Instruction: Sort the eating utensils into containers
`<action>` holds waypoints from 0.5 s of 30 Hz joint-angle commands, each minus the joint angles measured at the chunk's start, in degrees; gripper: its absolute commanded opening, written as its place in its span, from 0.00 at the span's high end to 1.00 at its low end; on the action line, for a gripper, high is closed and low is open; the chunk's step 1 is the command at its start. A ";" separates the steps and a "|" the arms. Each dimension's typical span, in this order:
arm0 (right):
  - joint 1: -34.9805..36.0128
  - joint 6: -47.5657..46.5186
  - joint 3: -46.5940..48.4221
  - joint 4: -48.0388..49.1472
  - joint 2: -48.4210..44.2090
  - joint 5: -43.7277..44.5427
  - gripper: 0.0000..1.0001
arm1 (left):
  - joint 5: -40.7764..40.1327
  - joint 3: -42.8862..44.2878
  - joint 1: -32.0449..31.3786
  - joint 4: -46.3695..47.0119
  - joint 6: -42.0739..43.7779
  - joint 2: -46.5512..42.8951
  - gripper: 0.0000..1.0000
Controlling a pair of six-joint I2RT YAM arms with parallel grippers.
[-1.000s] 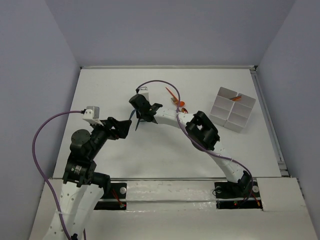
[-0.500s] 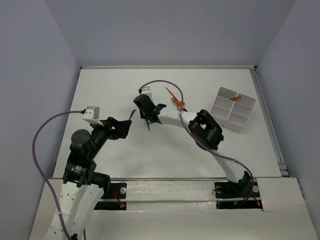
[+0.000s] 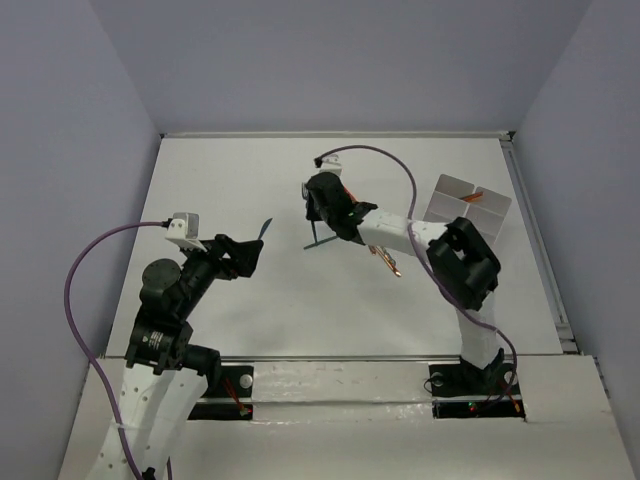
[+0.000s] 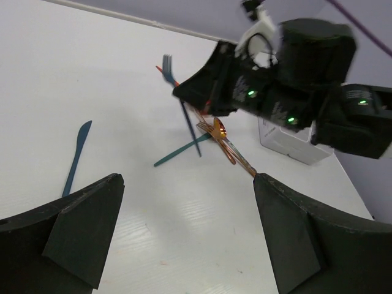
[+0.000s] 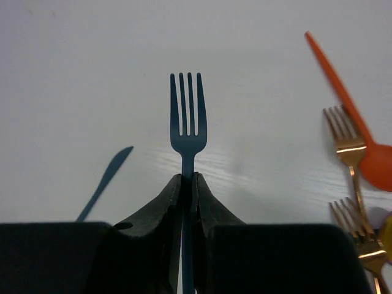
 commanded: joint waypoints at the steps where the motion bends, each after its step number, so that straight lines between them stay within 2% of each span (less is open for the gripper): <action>1: -4.50 -0.18 -10.86 18.27 -17.20 1.44 0.93 | 0.75 1.75 -0.74 2.67 0.30 -0.99 0.01; 5: -9.87 -3.67 -25.20 23.46 -29.53 7.04 0.93 | 0.57 1.75 -1.79 2.58 0.30 -1.60 0.01; 6: -11.01 -5.35 -28.28 24.78 -31.72 13.94 0.93 | 0.40 1.84 -1.80 2.58 0.30 -1.86 0.01; 7: -11.02 -7.45 -33.97 28.28 -33.57 17.75 0.93 | 0.39 1.93 -1.80 2.58 0.22 -2.04 0.01; 10: -15.13 -11.86 -42.68 33.64 -40.17 26.97 0.93 | 0.31 1.93 -2.85 2.49 0.39 -2.39 0.01; 15: -21.74 -13.44 -48.61 37.61 -44.66 33.69 0.93 | 0.13 2.01 -3.47 2.31 0.39 -2.75 0.01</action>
